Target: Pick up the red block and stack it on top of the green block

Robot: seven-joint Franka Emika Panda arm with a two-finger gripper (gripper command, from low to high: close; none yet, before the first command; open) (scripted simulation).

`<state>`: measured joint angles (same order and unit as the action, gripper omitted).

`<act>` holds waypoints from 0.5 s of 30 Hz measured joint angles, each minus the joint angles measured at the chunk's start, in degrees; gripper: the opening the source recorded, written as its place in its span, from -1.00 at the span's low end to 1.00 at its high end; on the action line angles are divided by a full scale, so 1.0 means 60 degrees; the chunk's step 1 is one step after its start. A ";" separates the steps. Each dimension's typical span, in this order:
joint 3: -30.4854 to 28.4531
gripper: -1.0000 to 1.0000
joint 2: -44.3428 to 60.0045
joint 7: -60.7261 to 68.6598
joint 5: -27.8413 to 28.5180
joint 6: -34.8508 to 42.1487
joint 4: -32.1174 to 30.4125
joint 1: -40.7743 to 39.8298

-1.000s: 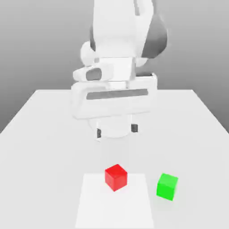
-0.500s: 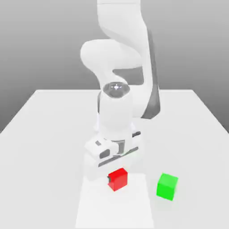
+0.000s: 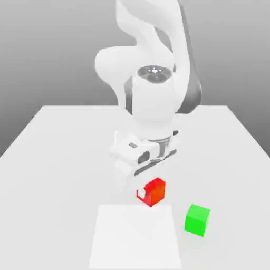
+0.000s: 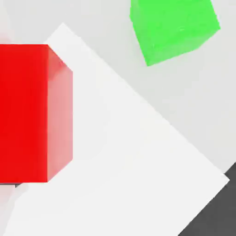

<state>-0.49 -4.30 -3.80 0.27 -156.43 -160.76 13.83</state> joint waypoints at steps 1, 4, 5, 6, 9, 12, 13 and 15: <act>0.0148 -1.00 0.0007 0.0263 -0.0032 0.0177 0.0181 0.0285; 0.0521 -1.00 0.0137 0.0965 -0.0103 0.0544 0.0675 0.1068; 0.0539 -1.00 0.0368 0.1036 -0.0087 0.0386 0.0748 0.1122; 0.0508 -1.00 0.0656 0.1057 -0.0059 0.0142 0.0791 0.1206; 0.0455 -1.00 0.1642 0.1012 0.0055 -0.0774 0.0861 0.1211; 0.0431 1.00 0.1936 0.0979 0.0103 -0.1052 0.0875 0.1219; 0.0431 1.00 0.1936 0.0979 0.0103 -0.1052 0.0875 0.1219; 0.0431 1.00 0.1936 0.0979 0.0103 -0.1052 0.0875 0.1219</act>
<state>2.10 7.32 2.08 0.89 -162.74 -155.51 21.15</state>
